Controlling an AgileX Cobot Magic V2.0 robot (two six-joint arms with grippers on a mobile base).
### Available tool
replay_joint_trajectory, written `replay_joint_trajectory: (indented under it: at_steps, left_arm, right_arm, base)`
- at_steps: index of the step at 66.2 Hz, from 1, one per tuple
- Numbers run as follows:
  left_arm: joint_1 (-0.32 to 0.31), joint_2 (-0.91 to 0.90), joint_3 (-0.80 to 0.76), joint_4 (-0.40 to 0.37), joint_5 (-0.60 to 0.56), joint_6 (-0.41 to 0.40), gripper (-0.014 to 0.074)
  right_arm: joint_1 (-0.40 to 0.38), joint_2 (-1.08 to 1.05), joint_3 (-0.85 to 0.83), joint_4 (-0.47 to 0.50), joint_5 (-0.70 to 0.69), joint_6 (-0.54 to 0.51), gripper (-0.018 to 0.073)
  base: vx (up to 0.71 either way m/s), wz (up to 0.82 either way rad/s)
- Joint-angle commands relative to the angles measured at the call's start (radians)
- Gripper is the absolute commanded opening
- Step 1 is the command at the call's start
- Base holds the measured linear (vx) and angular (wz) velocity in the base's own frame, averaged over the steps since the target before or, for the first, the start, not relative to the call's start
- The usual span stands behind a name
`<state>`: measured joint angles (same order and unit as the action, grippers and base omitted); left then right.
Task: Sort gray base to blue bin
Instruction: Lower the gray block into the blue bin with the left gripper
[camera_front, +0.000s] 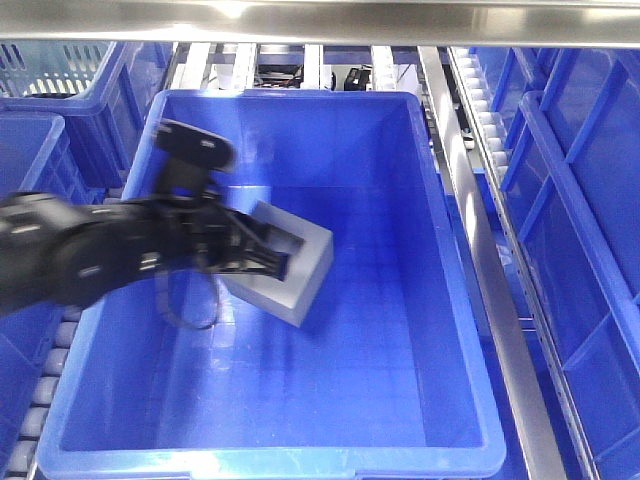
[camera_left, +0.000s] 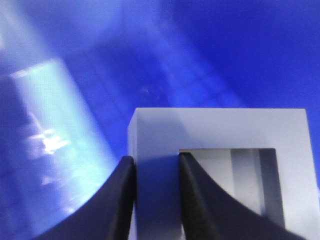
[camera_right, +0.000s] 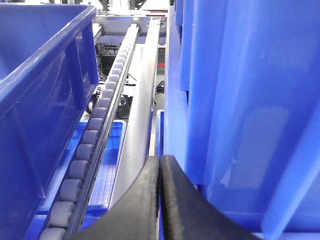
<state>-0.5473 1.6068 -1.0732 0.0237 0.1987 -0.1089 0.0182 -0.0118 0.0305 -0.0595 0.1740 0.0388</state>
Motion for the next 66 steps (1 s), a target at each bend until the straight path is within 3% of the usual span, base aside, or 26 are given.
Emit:
replay_joint_trajectory:
  at_steps: [1, 24, 47, 66]
  left_arm:
    - [-0.007, 0.006, -0.057, -0.010, -0.074, -0.003, 0.0071]
    - [-0.007, 0.126, -0.070, -0.010, -0.100, -0.003, 0.0154]
    - [-0.007, 0.131, -0.070, -0.010, -0.098, -0.003, 0.0398]
    - [-0.007, 0.026, -0.033, -0.010, -0.083, -0.003, 0.0412]
  right_arm:
    - [-0.005, -0.011, 0.014, -0.006, -0.075, -0.005, -0.0009]
    - [-0.005, -0.011, 0.014, -0.006, -0.075, -0.005, -0.0009]
    - [-0.005, -0.011, 0.014, -0.006, -0.075, -0.005, -0.0009]
    - [-0.005, -0.011, 0.014, -0.006, -0.075, -0.005, -0.0009]
  base:
    - [0.00, 0.00]
    - [0.00, 0.00]
    - [0.00, 0.00]
    - [0.00, 0.00]
